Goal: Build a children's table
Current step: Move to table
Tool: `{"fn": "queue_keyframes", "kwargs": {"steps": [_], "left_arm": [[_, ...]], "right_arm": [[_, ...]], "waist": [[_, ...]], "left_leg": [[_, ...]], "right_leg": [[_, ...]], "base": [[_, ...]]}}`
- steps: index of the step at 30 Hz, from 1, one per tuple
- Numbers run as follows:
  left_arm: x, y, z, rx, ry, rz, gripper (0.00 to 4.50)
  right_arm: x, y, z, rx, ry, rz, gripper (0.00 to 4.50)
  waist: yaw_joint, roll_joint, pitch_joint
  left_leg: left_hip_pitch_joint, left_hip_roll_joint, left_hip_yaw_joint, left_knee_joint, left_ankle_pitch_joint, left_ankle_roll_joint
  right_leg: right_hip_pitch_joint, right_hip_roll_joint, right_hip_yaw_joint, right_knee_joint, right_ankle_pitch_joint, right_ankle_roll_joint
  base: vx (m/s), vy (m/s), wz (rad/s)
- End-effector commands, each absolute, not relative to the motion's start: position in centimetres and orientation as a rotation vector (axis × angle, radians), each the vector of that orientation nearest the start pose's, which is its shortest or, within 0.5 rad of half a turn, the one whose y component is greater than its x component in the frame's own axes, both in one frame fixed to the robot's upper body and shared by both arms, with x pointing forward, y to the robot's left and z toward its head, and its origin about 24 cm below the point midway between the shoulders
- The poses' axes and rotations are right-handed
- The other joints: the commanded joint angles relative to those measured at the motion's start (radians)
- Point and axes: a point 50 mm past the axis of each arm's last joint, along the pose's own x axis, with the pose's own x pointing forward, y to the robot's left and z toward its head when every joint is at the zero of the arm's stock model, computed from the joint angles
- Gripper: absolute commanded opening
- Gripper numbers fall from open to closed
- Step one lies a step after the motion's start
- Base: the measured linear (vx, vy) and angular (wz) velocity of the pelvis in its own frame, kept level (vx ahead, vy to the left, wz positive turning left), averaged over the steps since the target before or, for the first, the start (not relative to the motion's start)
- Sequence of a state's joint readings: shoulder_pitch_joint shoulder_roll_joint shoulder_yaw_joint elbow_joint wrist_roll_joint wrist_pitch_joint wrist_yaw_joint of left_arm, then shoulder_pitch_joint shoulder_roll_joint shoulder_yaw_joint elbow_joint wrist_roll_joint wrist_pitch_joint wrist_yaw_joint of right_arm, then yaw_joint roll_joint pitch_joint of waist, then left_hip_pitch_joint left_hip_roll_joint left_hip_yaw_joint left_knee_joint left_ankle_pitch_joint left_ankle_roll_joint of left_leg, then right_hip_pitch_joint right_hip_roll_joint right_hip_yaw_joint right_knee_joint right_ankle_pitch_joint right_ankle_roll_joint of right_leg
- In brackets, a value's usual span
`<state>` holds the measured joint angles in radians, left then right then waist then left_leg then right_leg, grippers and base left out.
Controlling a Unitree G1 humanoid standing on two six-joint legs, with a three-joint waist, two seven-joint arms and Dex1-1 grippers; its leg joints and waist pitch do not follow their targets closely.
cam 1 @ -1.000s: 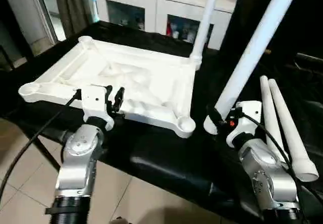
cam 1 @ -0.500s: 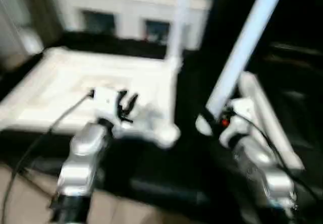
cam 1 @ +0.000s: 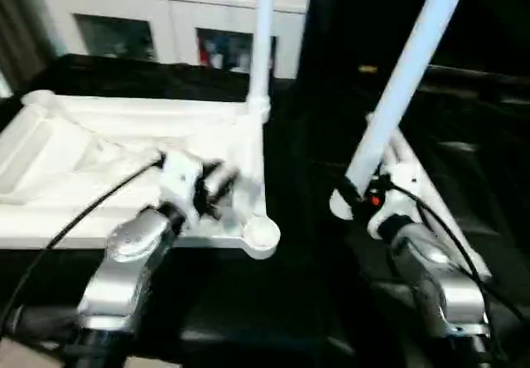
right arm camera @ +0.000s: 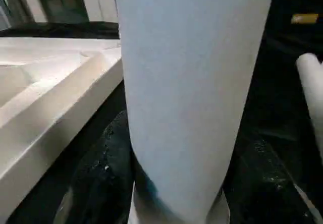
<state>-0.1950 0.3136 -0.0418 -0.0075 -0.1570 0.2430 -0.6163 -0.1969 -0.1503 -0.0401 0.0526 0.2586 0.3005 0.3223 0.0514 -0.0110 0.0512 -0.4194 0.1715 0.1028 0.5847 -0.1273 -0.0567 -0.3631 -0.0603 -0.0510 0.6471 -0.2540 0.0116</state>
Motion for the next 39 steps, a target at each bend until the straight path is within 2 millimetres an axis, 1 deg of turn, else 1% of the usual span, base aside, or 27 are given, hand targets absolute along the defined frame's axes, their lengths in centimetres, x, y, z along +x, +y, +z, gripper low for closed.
{"fn": "queue_keyframes", "kwargs": {"steps": [1, 3, 4, 7, 8, 10, 12, 13, 15, 18, 20, 22, 23, 24, 25, 26, 27, 28, 29, 30, 31, 32, 33, 34, 35, 37, 39], "left_arm": [[27.4, 15.3, 7.8, 0.176, 0.123, -0.8, 2.4], [27.0, 15.6, 7.5, 0.246, 0.193, -0.912, 2.52], [26.6, 16.2, 7.2, 0.311, 0.278, -1.021, 2.52], [26.7, 16.6, 7.2, 0.346, 0.315, -1.051, 2.52], [27.0, 17.1, 7.2, 0.395, 0.348, -1.064, 2.3], [28.2, 18.1, 7.2, 0.509, 0.431, -1.062, 2.2], [28.7, 18.2, 7.1, 0.535, 0.459, -1.051, 1.99], [28.8, 18.2, 7.1, 0.54, 0.46, -1.051, 1.9], [29.5, 18.0, 7.0, 0.544, 0.476, -1.038, 1.9], [30.1, 17.6, 6.7, 0.564, 0.472, -1.046, 1.57], [30.3, 17.3, 6.4, 0.549, 0.48, -1.066, 1.5], [30.3, 17.0, 6.3, 0.529, 0.486, -1.1, 1.46], [30.3, 16.7, 6.2, 0.511, 0.483, -1.126, 1.15], [30.4, 16.5, 6.2, 0.513, 0.481, -1.13, 1.09], [30.5, 16.5, 6.1, 0.518, 0.482, -1.128, 1.09], [30.8, 16.5, 5.9, 0.535, 0.485, -1.12, 1.05], [31.0, 16.5, 5.8, 0.558, 0.486, -1.11, 0.9], [31.1, 16.5, 5.8, 0.564, 0.486, -1.107, 0.73], [31.2, 16.6, 5.8, 0.571, 0.485, -1.106, 0.64], [31.3, 16.6, 5.8, 0.578, 0.486, -1.107, 0.61], [31.4, 16.7, 5.8, 0.582, 0.488, -1.107, 0.54], [31.5, 16.8, 5.8, 0.597, 0.494, -1.109, 0.54], [31.5, 16.9, 5.8, 0.607, 0.498, -1.11, 0.4], [31.6, 17.0, 5.8, 0.633, 0.506, -1.11, 0.21], [31.6, 17.1, 5.8, 0.643, 0.51, -1.111, 0.21], [31.8, 17.0, 6.0, 0.661, 0.484, -1.111, 0.17], [31.9, 16.7, 6.2, 0.643, 0.461, -1.113, 0.04]], "right_arm": [[29.0, -15.6, 6.6, 0.103, 0.112, 0.382, 1.91], [29.0, -15.7, 6.7, 0.08, 0.117, 0.424, 1.91], [29.0, -15.8, 6.8, 0.04, 0.123, 0.476, 1.91], [28.9, -15.9, 6.9, 0.028, 0.128, 0.5, 1.91], [28.9, -16.1, 6.9, 0.01, 0.132, 0.528, 1.91], [28.6, -16.3, 6.9, -0.03, 0.145, 0.586, 1.91], [28.6, -16.3, 6.9, -0.041, 0.148, 0.594, 1.91], [28.6, -16.3, 6.9, -0.042, 0.148, 0.594, 1.91], [28.5, -16.4, 6.9, -0.046, 0.148, 0.595, 1.91], [28.3, -16.4, 6.8, -0.05, 0.152, 0.601, 1.91], [28.1, -16.4, 6.8, -0.052, 0.155, 0.61, 1.91], [28.1, -16.4, 6.7, -0.054, 0.157, 0.615, 1.91], [28.0, -16.5, 6.6, -0.057, 0.162, 0.615, 1.91], [28.0, -16.6, 6.6, -0.059, 0.164, 0.612, 1.91], [28.0, -16.7, 6.6, -0.06, 0.165, 0.611, 1.91], [28.0, -16.7, 6.6, -0.062, 0.166, 0.609, 1.91], [28.0, -16.8, 6.6, -0.063, 0.166, 0.609, 1.91], [28.0, -16.8, 6.6, -0.063, 0.165, 0.609, 1.91], [28.0, -16.8, 6.6, -0.063, 0.165, 0.609, 1.91], [28.0, -16.8, 6.6, -0.065, 0.165, 0.609, 1.91], [28.0, -16.8, 6.6, -0.065, 0.164, 0.609, 1.91], [28.0, -16.8, 6.6, -0.066, 0.165, 0.608, 1.91], [28.0, -16.8, 6.6, -0.067, 0.165, 0.608, 1.91], [28.0, -16.8, 6.6, -0.068, 0.165, 0.609, 1.91], [28.0, -16.8, 6.6, -0.069, 0.165, 0.609, 1.91], [28.0, -16.8, 6.6, -0.069, 0.166, 0.61, 1.91], [28.0, -16.8, 6.6, -0.069, 0.165, 0.611, 1.91]], "waist": [[-0.003, 0.009, -0.047], [0.0, 0.003, -0.042], [0.004, 0.002, -0.038], [0.014, -0.001, -0.034], [0.014, 0.003, -0.032], [0.017, 0.005, -0.034], [0.014, 0.007, -0.041], [0.014, 0.007, -0.043], [0.013, 0.016, -0.042], [0.008, 0.007, -0.039], [0.011, 0.007, -0.039], [0.009, 0.014, -0.035], [0.005, 0.023, -0.033], [0.016, 0.036, -0.034], [0.037, 0.044, -0.034], [0.114, 0.026, -0.037], [0.086, -0.062, -0.047], [0.064, -0.046, -0.029], [0.083, -0.032, -0.032], [0.099, -0.012, -0.025], [0.087, 0.007, -0.039], [0.069, 0.009, -0.045], [0.062, 0.022, -0.05], [0.059, 0.02, -0.043], [0.058, 0.019, -0.042], [0.057, 0.01, -0.038], [0.051, 0.004, -0.043]], "left_leg": [[0.042, 0.039, -0.009, -0.097, -0.545, -0.092], [0.043, 0.038, -0.001, -0.096, -0.582, -0.098], [0.05, 0.037, 0.007, -0.092, -0.603, -0.098], [0.061, 0.035, 0.014, -0.089, -0.618, -0.101], [0.07, 0.037, 0.014, -0.087, -0.637, -0.102], [0.077, 0.037, 0.014, -0.09, -0.665, -0.103], [0.06, 0.039, 0.009, -0.106, -0.641, -0.107], [0.056, 0.041, 0.008, -0.11, -0.632, -0.107], [0.068, 0.042, 0.009, -0.111, -0.682, -0.117], [0.071, 0.038, 0.016, -0.106, -0.714, -0.108], [0.075, 0.037, 0.017, -0.102, -0.712, -0.102], [0.079, 0.041, 0.015, -0.107, -0.763, -0.106], [0.072, 0.049, 0.013, -0.131, -0.837, -0.12], [0.032, 0.062, 0.03, -0.195, -0.924, -0.131], [-0.011, 0.069, 0.054, -0.241, -0.97, -0.137], [-0.068, 0.057, 0.137, -0.272, -0.898, -0.125], [0.129, 0.036, 0.124, 0.002, -0.516, -0.114], [0.147, 0.004, 0.034, 0.14, -0.272, -0.048], [0.013, -0.031, -0.031, 0.111, -0.084, 0.002], [0.055, 0.016, -0.022, 0.035, -0.197, -0.04], [0.116, 0.044, -0.001, -0.029, -0.394, -0.075], [0.116, 0.053, 0.002, -0.048, -0.472, -0.074], [0.104, 0.058, 0.015, -0.068, -0.495, -0.068], [0.092, 0.057, 0.022, -0.079, -0.494, -0.055], [0.09, 0.056, 0.024, -0.081, -0.505, -0.055], [0.085, 0.048, 0.03, -0.079, -0.519, -0.066], [0.075, 0.046, 0.033, -0.081, -0.455, -0.061]], "right_leg": [[0.017, -0.063, 0.027, -0.094, -0.289, -0.162], [0.005, -0.07, 0.035, -0.107, -0.36, -0.142], [-0.008, -0.076, 0.044, -0.116, -0.426, -0.126], [-0.015, -0.087, 0.045, -0.137, -0.561, -0.089], [-0.02, -0.091, 0.041, -0.143, -0.585, -0.084], [-0.023, -0.082, 0.038, -0.148, -0.583, -0.067], [-0.003, -0.081, 0.032, -0.132, -0.487, -0.09], [0.0, -0.08, 0.03, -0.126, -0.455, -0.098], [-0.009, -0.078, 0.028, -0.127, -0.416, -0.121], [-0.013, -0.084, 0.021, -0.143, -0.479, -0.105], [-0.015, -0.089, 0.018, -0.15, -0.514, -0.096], [-0.013, -0.086, 0.002, -0.156, -0.537, -0.085], [0.002, -0.069, -0.018, -0.138, -0.488, -0.086], [0.042, -0.033, -0.04, -0.061, -0.368, -0.097], [0.076, -0.013, -0.048, 0.032, -0.273, -0.105], [0.092, 0.012, -0.03, 0.116, -0.228, -0.081], [-0.097, -0.117, 0.063, -0.118, -0.798, -0.02], [-0.156, -0.205, 0.101, -0.219, -0.995, -0.064], [0.01, -0.167, 0.149, -0.175, -0.944, -0.103], [-0.003, -0.144, 0.101, -0.143, -0.766, -0.11], [-0.044, -0.052, 0.054, -0.092, -0.458, -0.146], [-0.038, -0.039, 0.05, -0.081, -0.331, -0.162], [-0.016, -0.048, 0.042, -0.074, -0.177, -0.192], [-0.005, -0.057, 0.042, -0.086, -0.178, -0.193], [-0.002, -0.063, 0.04, -0.095, -0.228, -0.184], [-0.005, -0.08, 0.044, -0.117, -0.379, -0.144], [0.003, -0.091, 0.042, -0.127, -0.433, -0.111]], "base": [[-0.074, 0.048, -0.13], [-0.036, 0.019, -0.04], [-0.064, 0.025, -0.08], [-0.072, 0.03, -0.11], [-0.07, 0.024, -0.06], [-0.065, 0.026, -0.06], [0.0, 0.0, 0.0], [-0.031, 0.051, -0.2], [-0.042, 0.052, -0.15], [0.0, 0.0, 0.0], [-0.053, 0.037, -0.14], [-0.058, 0.033, -0.14], [-0.068, 0.028, -0.14], [-0.068, 0.028, -0.14], [-0.123, 0.001, 0.02], [-0.08, -0.086, 0.2], [-0.08, -0.086, 0.2], [0.017, -0.118, 0.05], [0.0, 0.0, 0.0], [0.0, 0.0, 0.0], [-0.071, -0.017, 0.25], [-0.131, -0.028, 0.32], [-0.131, -0.028, 0.32], [0.0, 0.0, 0.0], [0.0, 0.0, 0.0], [0.0, 0.0, 0.0], [0.0, 0.0, 0.0]]}}
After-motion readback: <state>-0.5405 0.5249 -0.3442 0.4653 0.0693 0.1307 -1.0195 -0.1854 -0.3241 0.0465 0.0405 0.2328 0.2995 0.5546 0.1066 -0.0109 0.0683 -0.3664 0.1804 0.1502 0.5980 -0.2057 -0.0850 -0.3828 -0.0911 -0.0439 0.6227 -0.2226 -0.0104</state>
